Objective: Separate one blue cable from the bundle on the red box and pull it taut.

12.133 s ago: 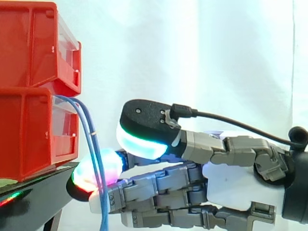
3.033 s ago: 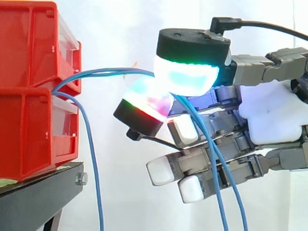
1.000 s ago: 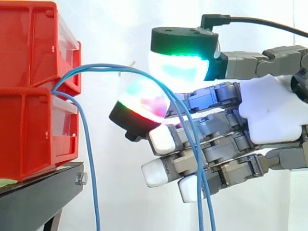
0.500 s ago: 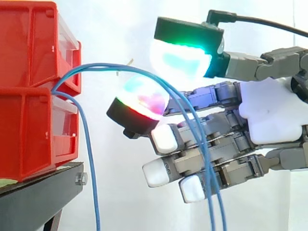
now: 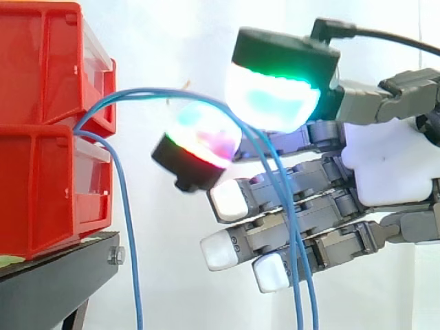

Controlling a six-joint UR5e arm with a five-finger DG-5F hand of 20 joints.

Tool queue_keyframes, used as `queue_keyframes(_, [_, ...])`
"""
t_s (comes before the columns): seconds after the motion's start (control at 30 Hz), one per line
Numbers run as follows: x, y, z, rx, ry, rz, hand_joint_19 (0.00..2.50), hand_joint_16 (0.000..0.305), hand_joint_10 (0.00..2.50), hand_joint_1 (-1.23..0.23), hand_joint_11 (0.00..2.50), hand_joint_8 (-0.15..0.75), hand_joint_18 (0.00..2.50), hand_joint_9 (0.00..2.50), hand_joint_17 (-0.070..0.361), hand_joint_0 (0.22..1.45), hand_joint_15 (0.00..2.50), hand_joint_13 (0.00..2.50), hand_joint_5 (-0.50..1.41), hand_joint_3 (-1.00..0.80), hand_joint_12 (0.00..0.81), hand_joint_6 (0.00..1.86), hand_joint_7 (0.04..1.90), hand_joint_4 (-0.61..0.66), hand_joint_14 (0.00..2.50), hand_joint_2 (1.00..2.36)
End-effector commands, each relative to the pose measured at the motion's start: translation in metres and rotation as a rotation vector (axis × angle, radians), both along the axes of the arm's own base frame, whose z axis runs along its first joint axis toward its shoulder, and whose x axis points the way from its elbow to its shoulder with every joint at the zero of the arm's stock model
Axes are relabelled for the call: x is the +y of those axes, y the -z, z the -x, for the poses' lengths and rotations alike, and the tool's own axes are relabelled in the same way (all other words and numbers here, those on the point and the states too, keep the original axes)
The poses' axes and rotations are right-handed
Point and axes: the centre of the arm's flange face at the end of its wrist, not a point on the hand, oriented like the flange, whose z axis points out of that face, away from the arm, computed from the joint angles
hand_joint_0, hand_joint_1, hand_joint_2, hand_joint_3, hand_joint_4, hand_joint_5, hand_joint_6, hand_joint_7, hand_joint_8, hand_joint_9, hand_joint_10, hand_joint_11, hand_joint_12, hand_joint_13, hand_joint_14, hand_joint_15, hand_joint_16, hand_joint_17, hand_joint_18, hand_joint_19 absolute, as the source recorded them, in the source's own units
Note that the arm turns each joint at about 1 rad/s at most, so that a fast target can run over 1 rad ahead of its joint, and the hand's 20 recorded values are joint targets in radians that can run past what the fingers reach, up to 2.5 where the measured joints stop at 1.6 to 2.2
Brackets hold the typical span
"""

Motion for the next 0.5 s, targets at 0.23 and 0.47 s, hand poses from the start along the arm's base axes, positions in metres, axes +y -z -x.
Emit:
queue_keyframes(0.23, [0.0002,-0.0001,0.0,-0.002,0.0,-0.006,0.62,0.044,0.02,-0.76,0.52,0.248,0.58,0.95,0.099,0.6,0.46,0.71,-0.12,-0.37,0.328,0.94,0.74,-0.03,0.02,1.01])
queue_keyframes(0.47, [0.0,0.0006,0.0003,0.0,0.002,-0.005,0.66,0.045,0.02,-0.51,0.5,0.251,0.54,1.02,0.102,0.57,0.47,0.71,-0.09,-0.42,0.336,0.88,0.83,0.03,0.02,1.01])
